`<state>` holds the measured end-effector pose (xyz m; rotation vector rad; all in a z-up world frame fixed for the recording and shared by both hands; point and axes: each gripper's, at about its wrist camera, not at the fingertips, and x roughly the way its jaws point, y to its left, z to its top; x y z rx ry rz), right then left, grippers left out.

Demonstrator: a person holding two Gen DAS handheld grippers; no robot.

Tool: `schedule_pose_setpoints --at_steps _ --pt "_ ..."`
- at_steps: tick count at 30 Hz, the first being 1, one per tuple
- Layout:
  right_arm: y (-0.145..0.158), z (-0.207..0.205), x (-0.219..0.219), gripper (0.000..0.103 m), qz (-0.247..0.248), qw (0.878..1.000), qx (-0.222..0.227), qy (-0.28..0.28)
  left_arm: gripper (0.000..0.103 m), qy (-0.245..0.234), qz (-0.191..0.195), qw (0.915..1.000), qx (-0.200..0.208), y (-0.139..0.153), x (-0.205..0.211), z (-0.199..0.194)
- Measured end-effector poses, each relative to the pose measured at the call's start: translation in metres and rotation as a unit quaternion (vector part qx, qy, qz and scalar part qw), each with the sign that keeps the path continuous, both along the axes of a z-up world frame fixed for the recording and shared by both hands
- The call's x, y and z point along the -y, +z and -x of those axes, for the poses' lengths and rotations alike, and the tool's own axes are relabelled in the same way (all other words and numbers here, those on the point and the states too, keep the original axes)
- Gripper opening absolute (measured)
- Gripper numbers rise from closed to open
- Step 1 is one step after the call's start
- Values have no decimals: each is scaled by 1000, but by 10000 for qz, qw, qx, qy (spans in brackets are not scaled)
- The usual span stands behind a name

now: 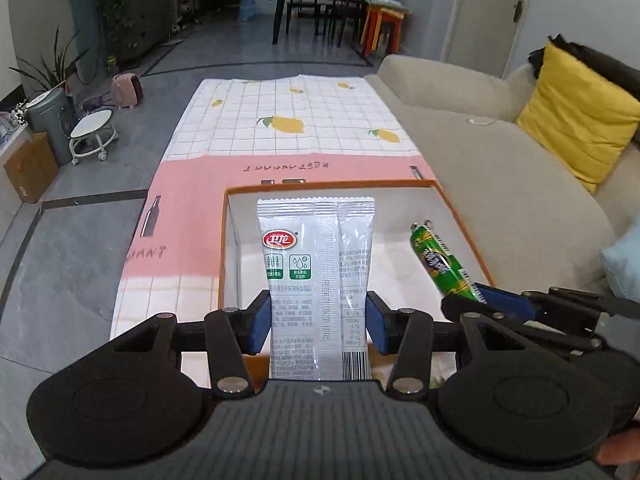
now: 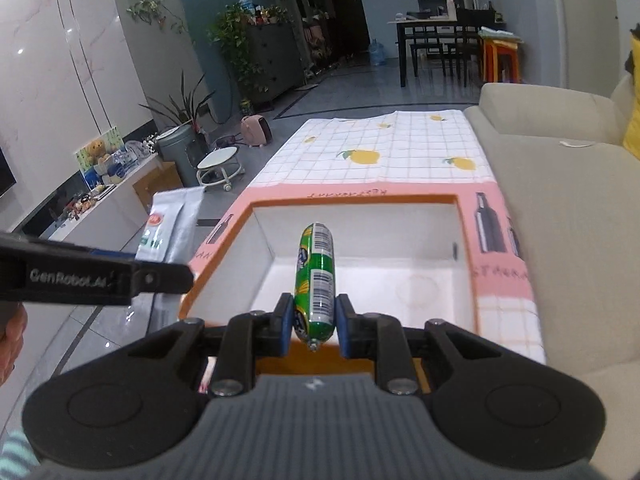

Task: Organize snacks
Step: 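Carry the pouch and sausage into the orange box and open both tools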

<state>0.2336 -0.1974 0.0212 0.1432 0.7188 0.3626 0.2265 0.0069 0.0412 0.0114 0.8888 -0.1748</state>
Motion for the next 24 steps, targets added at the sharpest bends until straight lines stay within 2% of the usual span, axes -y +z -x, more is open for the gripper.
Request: schedule_pose_setpoints --at_steps 9,17,20,24 --pt "-36 -75 -35 19 528 9969 -546 204 55 -210 -668 9955 -634 -50 13 -71" --pt "-84 -107 -40 19 827 9884 -1212 378 55 -588 -1309 9836 -1095 -87 29 -101" --pt "-98 -113 -41 19 817 9850 -1462 418 55 -679 -1580 9778 -1201 -97 35 -108" --pt "-111 -118 -42 19 723 9811 -1732 465 55 -783 -1719 9723 -1374 -115 38 -111"
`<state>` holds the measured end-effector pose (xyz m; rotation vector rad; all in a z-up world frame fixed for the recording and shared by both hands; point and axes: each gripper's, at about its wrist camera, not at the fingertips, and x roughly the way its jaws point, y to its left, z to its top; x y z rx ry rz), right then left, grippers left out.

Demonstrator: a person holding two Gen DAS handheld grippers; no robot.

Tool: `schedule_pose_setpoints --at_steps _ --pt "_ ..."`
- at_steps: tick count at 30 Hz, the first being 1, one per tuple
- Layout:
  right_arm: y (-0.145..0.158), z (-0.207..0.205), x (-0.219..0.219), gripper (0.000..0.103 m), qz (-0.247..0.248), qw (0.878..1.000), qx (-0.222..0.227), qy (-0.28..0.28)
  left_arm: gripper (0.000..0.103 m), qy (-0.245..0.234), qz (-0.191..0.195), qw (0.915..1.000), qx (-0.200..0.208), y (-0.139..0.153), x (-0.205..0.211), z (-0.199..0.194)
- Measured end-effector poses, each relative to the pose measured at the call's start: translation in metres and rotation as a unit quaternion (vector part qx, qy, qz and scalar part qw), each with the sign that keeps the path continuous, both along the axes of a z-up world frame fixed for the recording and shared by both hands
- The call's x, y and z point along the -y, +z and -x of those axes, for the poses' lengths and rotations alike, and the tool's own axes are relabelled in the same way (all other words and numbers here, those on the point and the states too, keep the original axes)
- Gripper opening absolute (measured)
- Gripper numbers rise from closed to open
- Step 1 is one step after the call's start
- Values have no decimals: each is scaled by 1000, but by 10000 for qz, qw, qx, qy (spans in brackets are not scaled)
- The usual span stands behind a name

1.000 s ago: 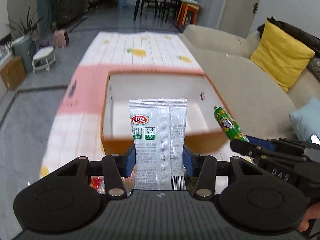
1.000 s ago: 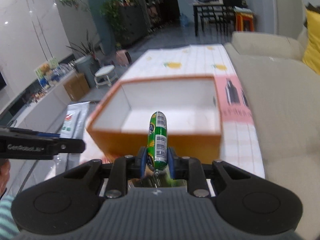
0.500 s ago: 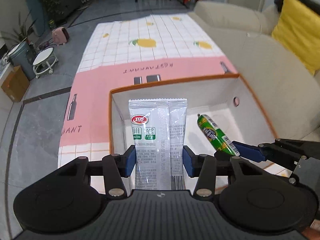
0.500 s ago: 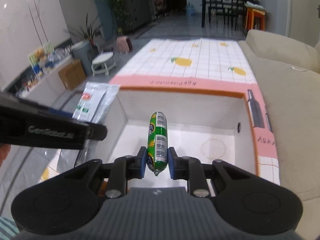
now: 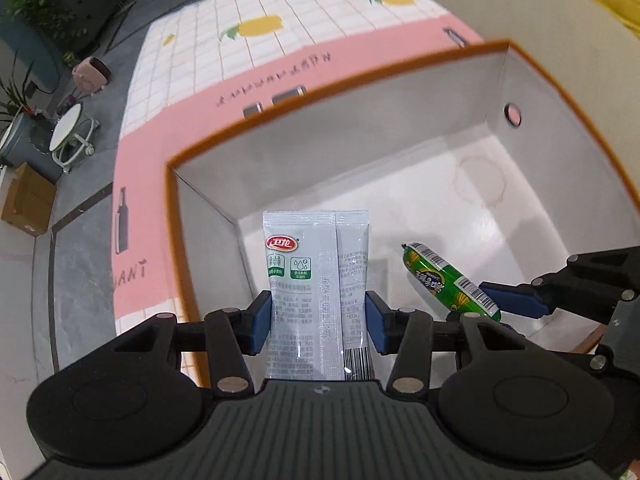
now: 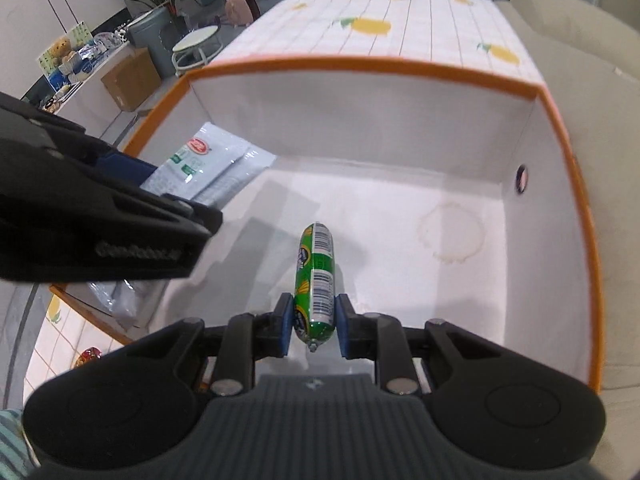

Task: Organize snacks
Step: 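Carry the pouch and sausage into the orange box and open both tools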

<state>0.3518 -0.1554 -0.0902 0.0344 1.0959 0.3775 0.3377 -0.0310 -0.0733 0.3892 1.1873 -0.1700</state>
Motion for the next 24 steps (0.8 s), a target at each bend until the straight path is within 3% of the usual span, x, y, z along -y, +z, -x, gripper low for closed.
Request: schedule_pose_setpoints --at_steps 11,16,24 --pt "-11 -8 -5 19 -146 9991 -406 -30 55 171 -50 9998 -45 -17 -10 2" --pt "-8 -12 -5 23 -131 9989 -443 -60 63 174 15 9998 24 -11 -11 3" --pt "4 -12 1 48 9 9992 -307 -274 67 224 135 9993 271 9 -15 15"
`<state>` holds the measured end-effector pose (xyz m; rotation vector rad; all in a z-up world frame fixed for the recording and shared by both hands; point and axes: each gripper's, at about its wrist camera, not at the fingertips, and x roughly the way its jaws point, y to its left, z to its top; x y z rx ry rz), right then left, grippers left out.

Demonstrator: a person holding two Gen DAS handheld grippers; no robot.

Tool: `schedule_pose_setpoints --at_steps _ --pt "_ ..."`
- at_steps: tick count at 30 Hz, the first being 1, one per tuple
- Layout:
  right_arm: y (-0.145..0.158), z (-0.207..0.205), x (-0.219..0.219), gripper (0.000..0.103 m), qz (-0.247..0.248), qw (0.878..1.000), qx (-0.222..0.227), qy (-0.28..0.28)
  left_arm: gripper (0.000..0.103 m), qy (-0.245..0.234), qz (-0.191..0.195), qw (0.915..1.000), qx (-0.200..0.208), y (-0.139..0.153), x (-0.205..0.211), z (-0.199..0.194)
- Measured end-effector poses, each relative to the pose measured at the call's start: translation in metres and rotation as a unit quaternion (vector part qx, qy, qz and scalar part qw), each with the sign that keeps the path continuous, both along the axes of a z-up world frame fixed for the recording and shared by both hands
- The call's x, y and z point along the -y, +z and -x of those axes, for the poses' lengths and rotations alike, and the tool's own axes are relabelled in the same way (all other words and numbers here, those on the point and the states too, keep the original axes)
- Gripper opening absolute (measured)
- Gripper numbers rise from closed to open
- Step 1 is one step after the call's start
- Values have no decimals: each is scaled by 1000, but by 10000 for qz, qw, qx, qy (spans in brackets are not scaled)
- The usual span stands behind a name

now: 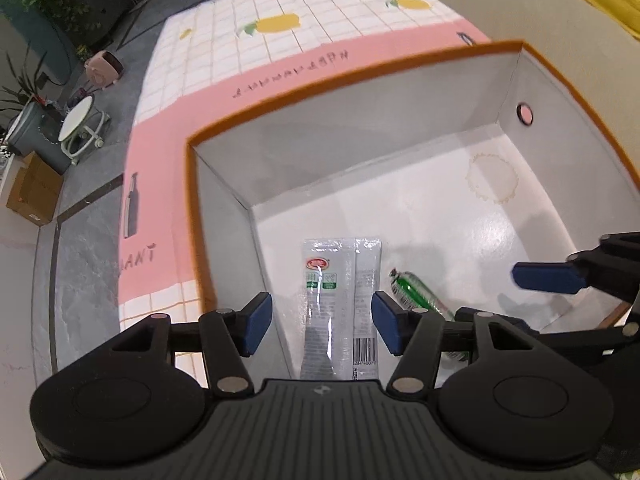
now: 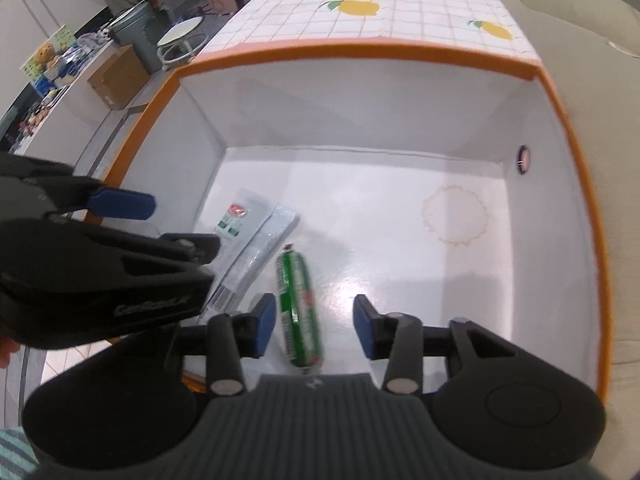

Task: Organize snacks
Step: 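Carry the pouch and sausage into the orange box and open both tools, then withdraw both tools from the box back toward the snack pile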

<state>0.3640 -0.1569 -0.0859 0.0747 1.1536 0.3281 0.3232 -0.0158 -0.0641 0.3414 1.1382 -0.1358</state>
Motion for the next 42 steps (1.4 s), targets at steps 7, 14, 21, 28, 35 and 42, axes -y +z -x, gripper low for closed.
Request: schedule_pose_setpoints --at_steps 7,14,21,28,35,42 --pt "28 20 19 61 -86 9978 567 -328 68 216 281 9973 636 36 -7 25" --pt "62 67 29 64 -124 9900 1281 -586 68 229 355 9874 1526 73 -9 77" --pt "97 125 36 78 -73 9746 2063 -865 68 488 781 9772 1916 90 -17 132" --pt "112 176 43 84 -138 9652 2439 -930 72 780 1173 9723 1867 88 -37 174" --pt "98 213 47 84 59 9679 2348 -892 73 951 1335 9763 1412 75 -66 204" --pt "74 233 48 84 -90 9779 1945 -759 74 1015 1354 9801 1041 54 -86 212"
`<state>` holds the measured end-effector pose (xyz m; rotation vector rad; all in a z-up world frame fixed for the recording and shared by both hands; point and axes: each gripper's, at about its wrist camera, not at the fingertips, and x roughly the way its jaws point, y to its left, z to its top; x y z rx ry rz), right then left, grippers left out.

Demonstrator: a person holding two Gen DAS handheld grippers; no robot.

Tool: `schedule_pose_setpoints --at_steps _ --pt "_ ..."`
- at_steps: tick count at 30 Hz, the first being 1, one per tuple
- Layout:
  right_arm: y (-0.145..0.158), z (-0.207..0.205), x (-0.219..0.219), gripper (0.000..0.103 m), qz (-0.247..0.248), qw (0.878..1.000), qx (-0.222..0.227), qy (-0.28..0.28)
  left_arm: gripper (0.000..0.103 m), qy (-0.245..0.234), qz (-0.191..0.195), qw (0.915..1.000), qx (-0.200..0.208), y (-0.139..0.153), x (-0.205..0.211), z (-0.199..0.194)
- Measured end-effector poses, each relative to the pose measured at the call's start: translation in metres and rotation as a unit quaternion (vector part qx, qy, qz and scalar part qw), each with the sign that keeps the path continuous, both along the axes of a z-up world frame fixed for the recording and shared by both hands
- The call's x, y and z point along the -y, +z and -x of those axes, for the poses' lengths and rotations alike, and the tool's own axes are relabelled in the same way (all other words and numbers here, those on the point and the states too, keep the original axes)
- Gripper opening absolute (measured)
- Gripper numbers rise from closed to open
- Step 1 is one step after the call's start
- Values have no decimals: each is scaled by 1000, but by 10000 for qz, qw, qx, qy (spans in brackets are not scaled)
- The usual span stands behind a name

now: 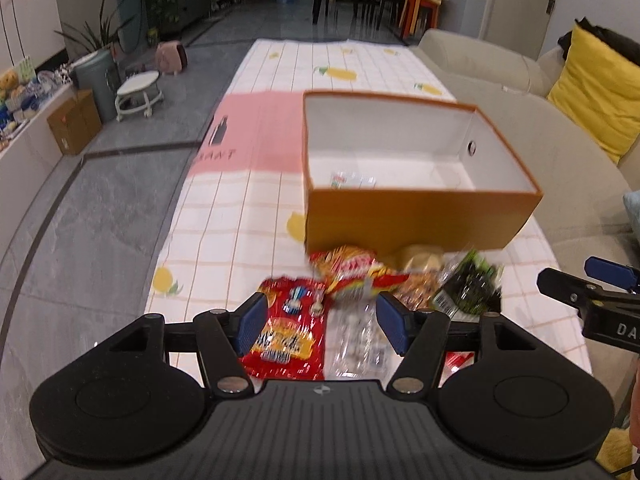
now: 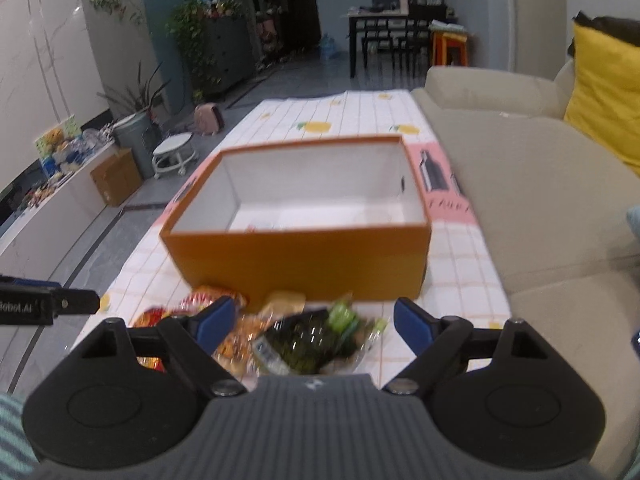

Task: Organize snacks
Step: 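Withdraw both tools from the box back toward the snack pile, then grasp the red chip bag with the left tool while the right tool grasps the dark seaweed pack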

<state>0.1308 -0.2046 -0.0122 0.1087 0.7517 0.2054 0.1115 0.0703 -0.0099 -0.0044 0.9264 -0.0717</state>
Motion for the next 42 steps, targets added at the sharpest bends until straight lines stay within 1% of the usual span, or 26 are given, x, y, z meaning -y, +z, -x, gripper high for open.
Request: schedule_pose_setpoints --at_steps 4,6,10,12,18,22,27,31,35,40,42 --pt "-17 2 -6 84 31 9996 -236 135 79 -58 -247 9996 -77 -16 3 4" --pt "-26 3 -8 84 57 9992 -348 167 87 -136 -271 9995 -126 -24 5 3" --pt "-40 -3 -10 84 131 9985 -500 177 88 -106 -225 9989 -392 -41 2 -3" --pt "-45 -6 -8 86 148 9981 -575 131 89 -82 -217 9984 -520 -51 0 -8" --pt "-59 -26 -10 86 -89 9961 -878 -50 90 -76 -258 9968 -757 -72 -8 -23" --pt "-67 -37 -17 86 -6 9958 -911 -26 90 -33 -197 9950 -975 -88 -17 -35" --pt "-75 -49 -19 86 59 9955 -949 -44 90 -80 -215 9927 -1183 -101 -15 -46" --pt "-83 -57 -18 86 14 9943 -1067 -53 92 -13 -255 9931 -1144 -107 -15 -49" --pt "-88 -61 -21 85 34 9940 -1094 18 95 50 -280 9934 -1114 -110 -18 -52" --pt "-93 -66 -24 80 10 9934 -1148 77 98 -62 -549 9937 -972 -111 -15 -53" --pt "-96 -67 -24 80 -8 9930 -1179 81 99 -107 -675 9934 -922 -113 -15 -55"
